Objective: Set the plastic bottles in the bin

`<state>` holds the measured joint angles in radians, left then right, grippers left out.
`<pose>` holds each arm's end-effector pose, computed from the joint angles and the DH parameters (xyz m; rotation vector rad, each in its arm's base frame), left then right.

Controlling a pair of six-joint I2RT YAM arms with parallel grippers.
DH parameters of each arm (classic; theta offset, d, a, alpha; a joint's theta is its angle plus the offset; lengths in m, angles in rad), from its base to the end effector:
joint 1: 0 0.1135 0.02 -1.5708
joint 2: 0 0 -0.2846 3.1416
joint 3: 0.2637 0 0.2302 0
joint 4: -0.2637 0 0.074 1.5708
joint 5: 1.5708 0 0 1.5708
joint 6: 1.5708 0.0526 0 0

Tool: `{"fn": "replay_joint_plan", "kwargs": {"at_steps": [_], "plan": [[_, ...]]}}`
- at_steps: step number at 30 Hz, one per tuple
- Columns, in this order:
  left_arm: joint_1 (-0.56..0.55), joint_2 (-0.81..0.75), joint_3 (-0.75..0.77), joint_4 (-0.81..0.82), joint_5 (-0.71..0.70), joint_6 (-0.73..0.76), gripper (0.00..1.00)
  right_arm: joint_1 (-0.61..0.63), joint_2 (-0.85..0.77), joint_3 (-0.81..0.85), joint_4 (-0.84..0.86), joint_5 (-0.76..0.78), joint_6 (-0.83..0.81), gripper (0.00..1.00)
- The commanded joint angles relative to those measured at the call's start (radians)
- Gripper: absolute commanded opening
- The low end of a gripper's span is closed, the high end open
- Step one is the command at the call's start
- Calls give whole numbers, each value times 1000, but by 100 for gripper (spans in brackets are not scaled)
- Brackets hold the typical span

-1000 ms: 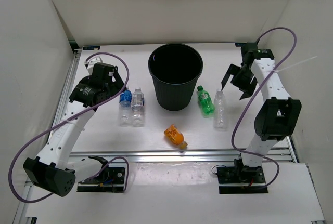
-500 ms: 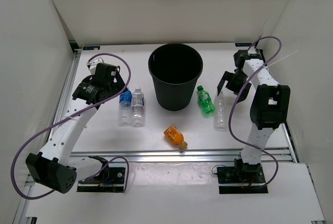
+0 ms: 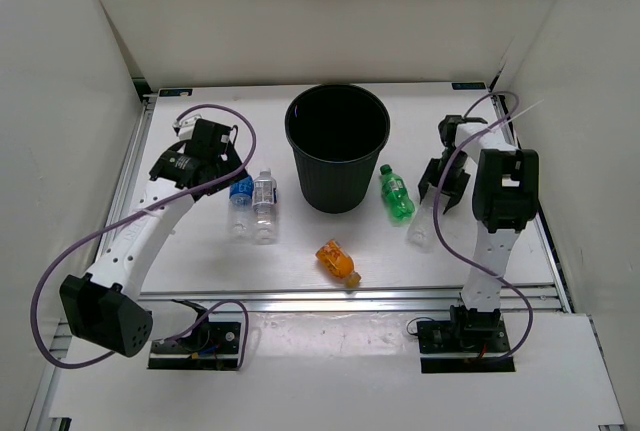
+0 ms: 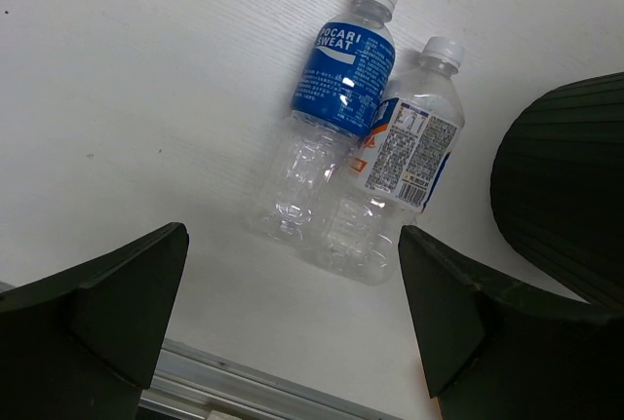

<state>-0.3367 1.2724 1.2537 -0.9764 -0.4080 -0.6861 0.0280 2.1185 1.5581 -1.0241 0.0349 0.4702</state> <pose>0.2204 -0.0550 0.3388 -0.5729 2.3836 0.0869 0.3865 0.0090 0.1626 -0.6875 -3.0601 0.0584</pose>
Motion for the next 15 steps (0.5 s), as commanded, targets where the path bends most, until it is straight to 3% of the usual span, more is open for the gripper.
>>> {"fn": "replay_joint_plan", "kwargs": {"at_steps": [1, 5, 6, 10, 12, 13, 14, 15], "plan": [[4, -4, 44, -13, -9, -10, 100, -5, -12, 72, -40, 101, 31, 66], [13, -4, 44, -13, -9, -19, 100, -16, -67, 245, -195, 247, 103, 46], [13, -4, 44, -13, -9, -20, 100, -16, -92, 357, -229, 304, 140, 43], [13, 5, 44, -22, -9, -38, 100, -16, -153, 639, -343, 312, 191, 42], [24, 5, 44, -42, -9, -68, 100, -16, -234, 769, -279, 202, 191, 42], [24, 18, 59, -53, -9, -78, 100, -7, -277, 757, -218, 150, 191, 41], [24, 31, 73, -53, -9, -78, 100, 15, -325, 722, -45, 93, 177, 41], [24, 31, 73, -53, -9, -78, 100, 35, -412, 621, 38, 27, 177, 41]]}}
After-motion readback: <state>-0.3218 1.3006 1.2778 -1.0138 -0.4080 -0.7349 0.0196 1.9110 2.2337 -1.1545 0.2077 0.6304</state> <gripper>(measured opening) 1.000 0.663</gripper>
